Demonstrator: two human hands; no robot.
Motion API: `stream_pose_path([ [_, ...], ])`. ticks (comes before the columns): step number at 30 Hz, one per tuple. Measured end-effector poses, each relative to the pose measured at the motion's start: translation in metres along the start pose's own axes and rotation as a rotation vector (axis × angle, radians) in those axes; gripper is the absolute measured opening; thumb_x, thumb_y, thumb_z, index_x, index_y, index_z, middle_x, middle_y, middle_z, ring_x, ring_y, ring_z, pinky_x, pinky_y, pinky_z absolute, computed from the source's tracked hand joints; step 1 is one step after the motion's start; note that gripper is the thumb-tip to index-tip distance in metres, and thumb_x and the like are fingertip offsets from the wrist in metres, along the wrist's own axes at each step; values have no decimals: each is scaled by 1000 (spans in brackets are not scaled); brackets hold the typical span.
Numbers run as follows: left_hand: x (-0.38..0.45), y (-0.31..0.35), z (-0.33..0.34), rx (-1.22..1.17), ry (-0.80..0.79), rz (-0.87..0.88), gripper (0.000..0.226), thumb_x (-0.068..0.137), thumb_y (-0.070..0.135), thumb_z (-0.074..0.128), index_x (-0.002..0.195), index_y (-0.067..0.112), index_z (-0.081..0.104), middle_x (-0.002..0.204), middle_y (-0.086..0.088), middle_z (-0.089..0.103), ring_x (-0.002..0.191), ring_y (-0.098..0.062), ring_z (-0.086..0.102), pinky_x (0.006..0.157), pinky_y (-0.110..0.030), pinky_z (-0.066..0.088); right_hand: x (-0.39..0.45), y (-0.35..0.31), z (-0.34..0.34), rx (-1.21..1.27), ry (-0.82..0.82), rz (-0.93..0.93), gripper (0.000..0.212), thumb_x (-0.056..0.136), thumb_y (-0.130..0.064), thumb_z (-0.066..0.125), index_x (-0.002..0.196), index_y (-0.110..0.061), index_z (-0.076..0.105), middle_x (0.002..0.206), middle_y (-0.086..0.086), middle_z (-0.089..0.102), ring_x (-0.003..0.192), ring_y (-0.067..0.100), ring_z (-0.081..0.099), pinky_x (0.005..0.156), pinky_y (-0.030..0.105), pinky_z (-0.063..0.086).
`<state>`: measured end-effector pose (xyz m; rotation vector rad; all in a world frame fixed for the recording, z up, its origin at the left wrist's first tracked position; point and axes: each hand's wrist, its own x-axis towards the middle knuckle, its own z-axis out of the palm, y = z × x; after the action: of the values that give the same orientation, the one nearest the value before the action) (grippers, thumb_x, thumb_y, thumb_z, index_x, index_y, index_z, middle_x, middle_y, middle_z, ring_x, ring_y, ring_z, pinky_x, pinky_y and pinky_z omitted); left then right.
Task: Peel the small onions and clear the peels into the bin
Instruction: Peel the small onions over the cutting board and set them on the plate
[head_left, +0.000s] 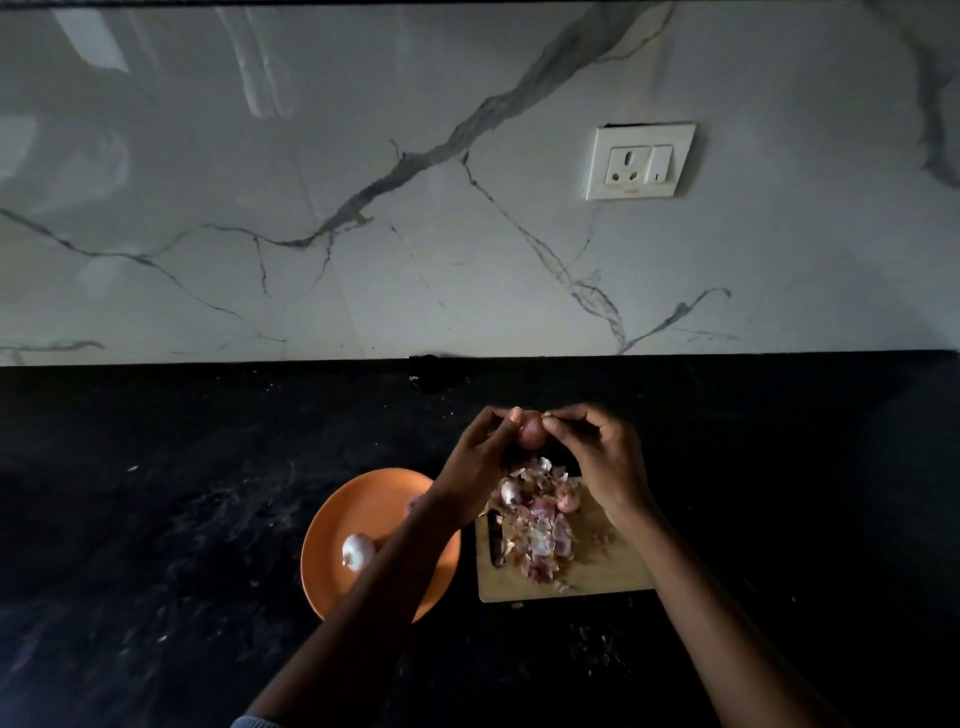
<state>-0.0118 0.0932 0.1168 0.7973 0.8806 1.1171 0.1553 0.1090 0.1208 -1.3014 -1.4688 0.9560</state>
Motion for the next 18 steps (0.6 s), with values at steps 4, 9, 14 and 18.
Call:
stream_pose_path([
  [4, 1, 1, 4, 23, -15, -14, 40, 100, 30, 48, 125, -1, 51, 111, -13, 61, 91, -15, 67, 73, -24, 55, -7, -2, 6, -146, 102, -80, 10, 96, -25, 66, 103, -18, 69, 97, -6, 70, 93, 9, 66, 74, 7, 48],
  [9, 4, 2, 11, -24, -15, -98, 53, 105, 40, 39, 132, -4, 48, 107, -17, 61, 83, -15, 65, 72, -27, 53, -11, -1, 15, -275, 183, -168, 18, 101, -22, 57, 112, -10, 65, 106, 4, 68, 98, 14, 63, 79, 13, 47],
  [14, 2, 4, 18, -86, -31, -212, 52, 106, 44, 32, 122, 3, 59, 93, -13, 69, 73, -16, 66, 65, -27, 56, -11, -2, 11, -256, 153, -101, 22, 102, -26, 54, 117, -13, 64, 111, 2, 67, 100, 15, 64, 78, 26, 51],
  [18, 6, 4, 15, -91, 18, -159, 53, 106, 42, 34, 128, -1, 55, 98, -18, 71, 76, -21, 70, 64, -27, 57, -7, -3, 2, -172, 78, -124, 18, 98, -27, 61, 113, -20, 69, 110, -7, 71, 105, 6, 65, 87, 17, 51],
])
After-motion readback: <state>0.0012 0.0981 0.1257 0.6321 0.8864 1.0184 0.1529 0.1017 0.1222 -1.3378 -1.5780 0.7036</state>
